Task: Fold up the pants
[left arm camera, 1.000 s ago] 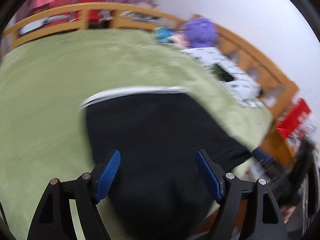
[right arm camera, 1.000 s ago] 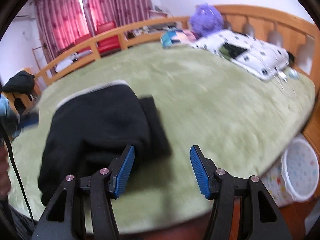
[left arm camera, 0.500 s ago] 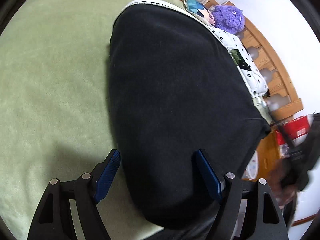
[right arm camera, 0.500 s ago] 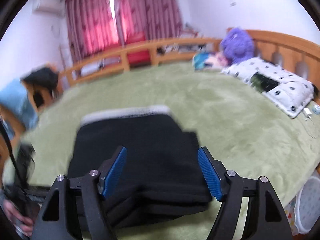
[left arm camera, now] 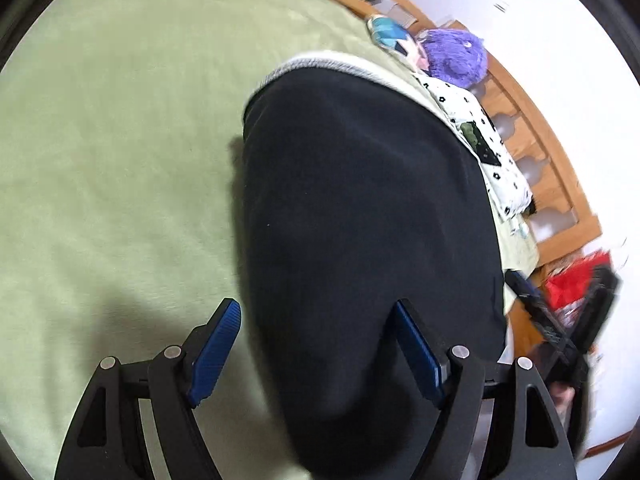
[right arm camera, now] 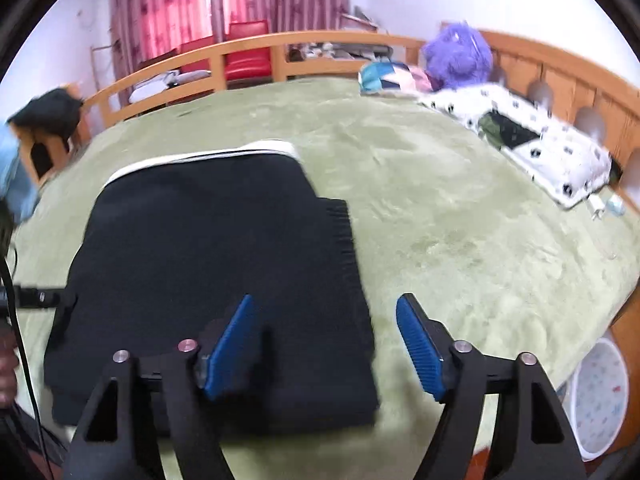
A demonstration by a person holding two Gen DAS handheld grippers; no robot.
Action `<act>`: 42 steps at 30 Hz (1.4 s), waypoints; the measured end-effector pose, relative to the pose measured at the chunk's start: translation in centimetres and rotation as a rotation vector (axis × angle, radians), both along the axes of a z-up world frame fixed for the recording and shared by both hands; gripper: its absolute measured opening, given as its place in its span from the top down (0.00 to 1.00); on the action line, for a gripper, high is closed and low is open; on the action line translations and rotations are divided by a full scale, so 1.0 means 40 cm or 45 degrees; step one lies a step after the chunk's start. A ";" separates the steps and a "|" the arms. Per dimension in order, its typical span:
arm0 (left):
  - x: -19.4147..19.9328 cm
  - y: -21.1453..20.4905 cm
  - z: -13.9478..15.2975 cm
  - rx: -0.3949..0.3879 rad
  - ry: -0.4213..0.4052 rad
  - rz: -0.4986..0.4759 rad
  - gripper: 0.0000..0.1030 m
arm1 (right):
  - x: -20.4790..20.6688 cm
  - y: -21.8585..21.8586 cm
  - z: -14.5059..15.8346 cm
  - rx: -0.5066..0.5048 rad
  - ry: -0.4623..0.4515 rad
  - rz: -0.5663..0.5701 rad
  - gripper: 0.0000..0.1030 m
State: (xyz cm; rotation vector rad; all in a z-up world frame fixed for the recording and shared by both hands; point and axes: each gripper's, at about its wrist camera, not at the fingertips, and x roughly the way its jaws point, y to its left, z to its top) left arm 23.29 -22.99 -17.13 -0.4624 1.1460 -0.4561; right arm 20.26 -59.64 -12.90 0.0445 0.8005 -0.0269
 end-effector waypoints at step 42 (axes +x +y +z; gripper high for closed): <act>-0.050 0.514 0.210 0.088 -0.179 0.134 0.77 | 0.061 0.579 0.061 0.424 0.009 0.228 0.79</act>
